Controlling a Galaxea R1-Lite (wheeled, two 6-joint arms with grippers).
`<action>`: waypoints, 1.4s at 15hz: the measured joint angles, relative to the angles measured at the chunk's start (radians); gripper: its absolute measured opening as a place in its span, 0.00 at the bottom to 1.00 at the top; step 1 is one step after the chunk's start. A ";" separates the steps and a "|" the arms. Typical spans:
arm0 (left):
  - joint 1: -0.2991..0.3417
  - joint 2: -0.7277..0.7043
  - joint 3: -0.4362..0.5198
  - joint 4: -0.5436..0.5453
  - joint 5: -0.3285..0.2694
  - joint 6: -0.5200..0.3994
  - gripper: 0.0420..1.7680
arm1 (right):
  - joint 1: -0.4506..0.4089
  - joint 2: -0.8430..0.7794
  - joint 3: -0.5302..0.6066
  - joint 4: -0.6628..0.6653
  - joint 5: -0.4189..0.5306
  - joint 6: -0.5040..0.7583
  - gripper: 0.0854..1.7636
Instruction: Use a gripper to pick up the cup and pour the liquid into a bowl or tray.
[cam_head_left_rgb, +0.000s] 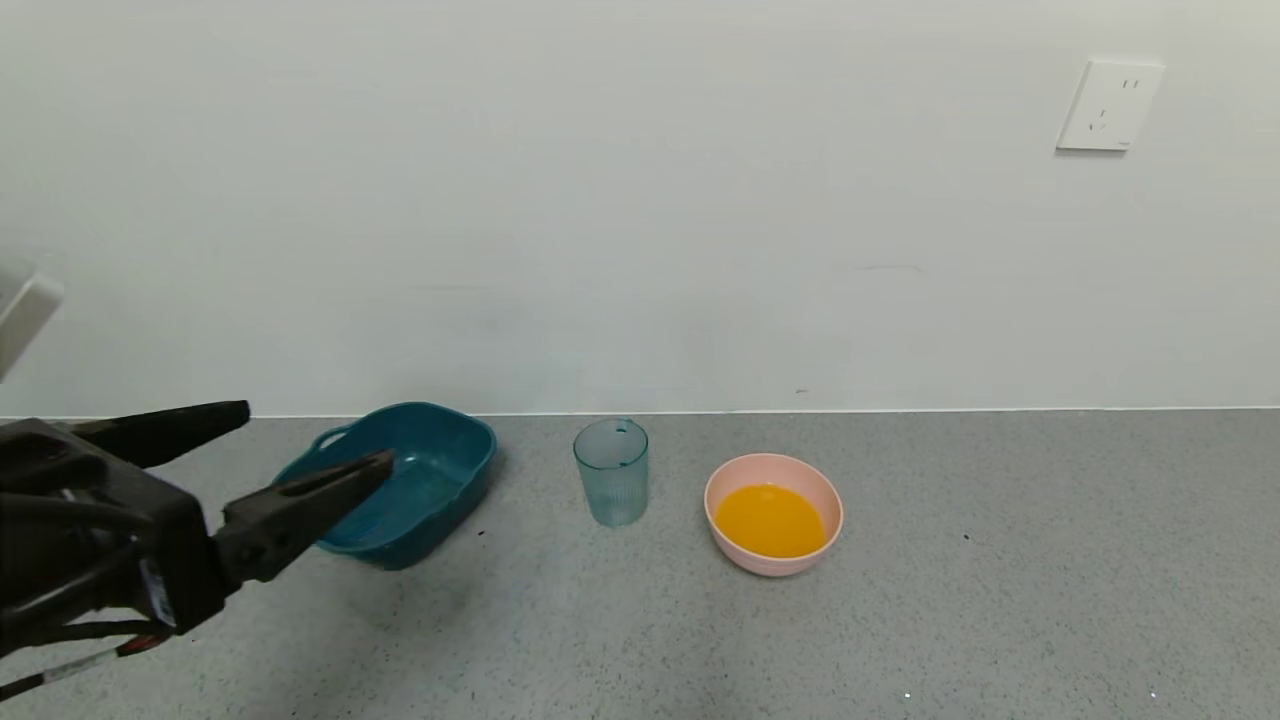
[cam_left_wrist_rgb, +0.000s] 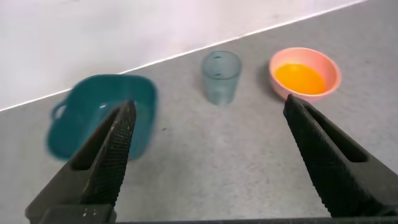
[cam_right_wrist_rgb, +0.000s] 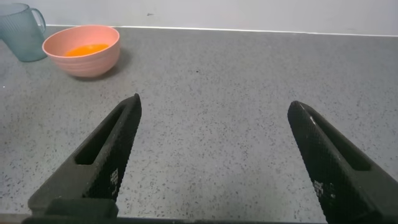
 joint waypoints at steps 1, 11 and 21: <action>0.040 -0.032 0.016 0.001 0.000 0.011 0.97 | 0.000 0.000 0.000 0.000 0.000 0.000 0.97; 0.342 -0.485 0.166 0.161 -0.011 0.044 0.97 | 0.000 0.000 0.000 0.000 0.000 0.000 0.97; 0.479 -0.876 0.294 0.297 -0.040 0.067 0.97 | 0.000 0.000 0.000 0.000 0.000 -0.002 0.97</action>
